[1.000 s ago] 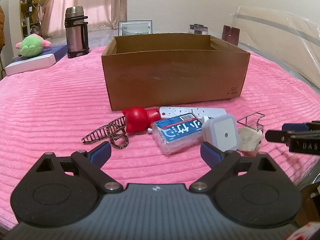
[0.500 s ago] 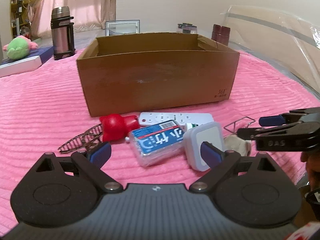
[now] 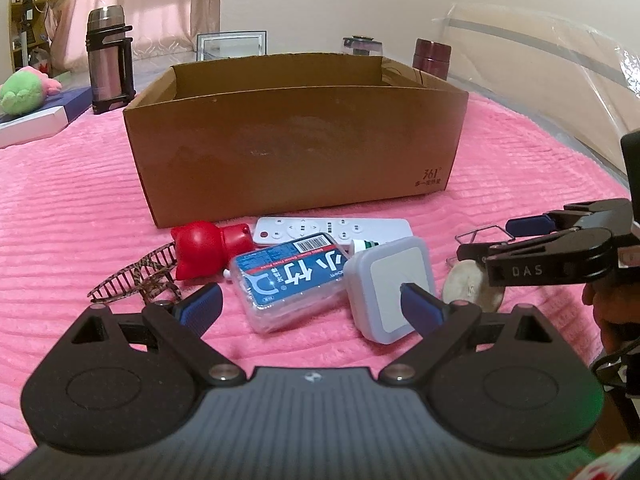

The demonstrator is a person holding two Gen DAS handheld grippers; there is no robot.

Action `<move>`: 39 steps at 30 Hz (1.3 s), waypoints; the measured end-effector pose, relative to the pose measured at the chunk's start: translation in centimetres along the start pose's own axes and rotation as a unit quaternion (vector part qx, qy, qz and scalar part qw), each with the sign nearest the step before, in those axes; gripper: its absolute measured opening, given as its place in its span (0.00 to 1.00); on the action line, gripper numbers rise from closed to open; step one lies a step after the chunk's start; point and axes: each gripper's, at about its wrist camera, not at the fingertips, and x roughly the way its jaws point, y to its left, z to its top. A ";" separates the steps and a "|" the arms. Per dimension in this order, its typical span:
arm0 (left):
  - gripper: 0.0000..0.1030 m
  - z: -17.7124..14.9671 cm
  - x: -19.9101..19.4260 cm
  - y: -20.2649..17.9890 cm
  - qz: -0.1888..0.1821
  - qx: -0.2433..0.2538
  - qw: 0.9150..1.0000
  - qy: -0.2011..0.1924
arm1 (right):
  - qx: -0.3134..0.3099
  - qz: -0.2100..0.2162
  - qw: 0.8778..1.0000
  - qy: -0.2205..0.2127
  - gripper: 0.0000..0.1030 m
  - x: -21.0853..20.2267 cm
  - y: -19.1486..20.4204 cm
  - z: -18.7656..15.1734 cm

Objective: Organize rigid objects
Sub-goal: 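Close the right tool on the bent wire rack, then close the left tool on the white square night light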

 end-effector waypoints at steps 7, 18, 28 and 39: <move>0.91 0.0 0.2 -1.1 -0.020 0.006 1.000 -0.007 | 0.042 0.017 0.999 0.001 0.64 -0.1 -1.3 -0.6; 0.91 -0.5 0.8 -3.4 -0.035 0.026 0.999 -0.007 | 0.076 0.040 0.996 0.007 0.62 -0.3 -2.7 -0.7; 0.91 -0.6 1.2 -4.2 -0.035 0.037 0.999 -0.009 | 0.108 0.056 0.993 0.006 0.61 -0.6 -3.6 -0.7; 0.91 -0.4 2.1 -5.8 -0.033 0.049 0.998 -0.020 | 0.049 -0.024 0.995 -0.084 0.61 -4.9 -4.1 -0.5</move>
